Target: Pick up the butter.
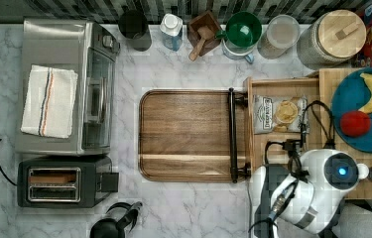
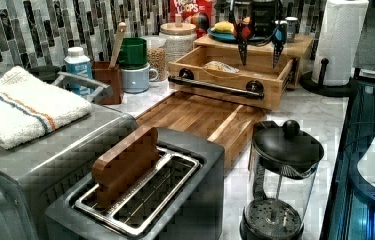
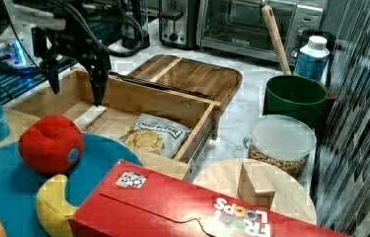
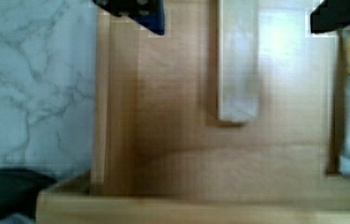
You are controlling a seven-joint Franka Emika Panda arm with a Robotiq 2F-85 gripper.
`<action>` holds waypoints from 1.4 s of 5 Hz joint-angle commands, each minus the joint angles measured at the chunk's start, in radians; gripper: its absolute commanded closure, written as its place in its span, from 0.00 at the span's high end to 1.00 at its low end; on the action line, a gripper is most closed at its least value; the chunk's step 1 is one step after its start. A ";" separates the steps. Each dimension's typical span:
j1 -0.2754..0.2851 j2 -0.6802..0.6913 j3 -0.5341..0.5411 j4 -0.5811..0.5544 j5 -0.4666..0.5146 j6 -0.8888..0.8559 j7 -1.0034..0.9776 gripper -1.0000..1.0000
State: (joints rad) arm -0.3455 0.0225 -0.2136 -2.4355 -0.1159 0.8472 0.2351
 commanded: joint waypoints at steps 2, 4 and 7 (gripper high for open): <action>-0.007 0.054 0.018 -0.041 0.030 0.185 0.042 1.00; 0.011 0.056 0.011 -0.066 -0.060 0.289 0.157 1.00; -0.004 0.188 0.024 -0.007 -0.013 0.369 0.069 1.00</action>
State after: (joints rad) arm -0.3562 0.1724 -0.1907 -2.5020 -0.1119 1.1094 0.2847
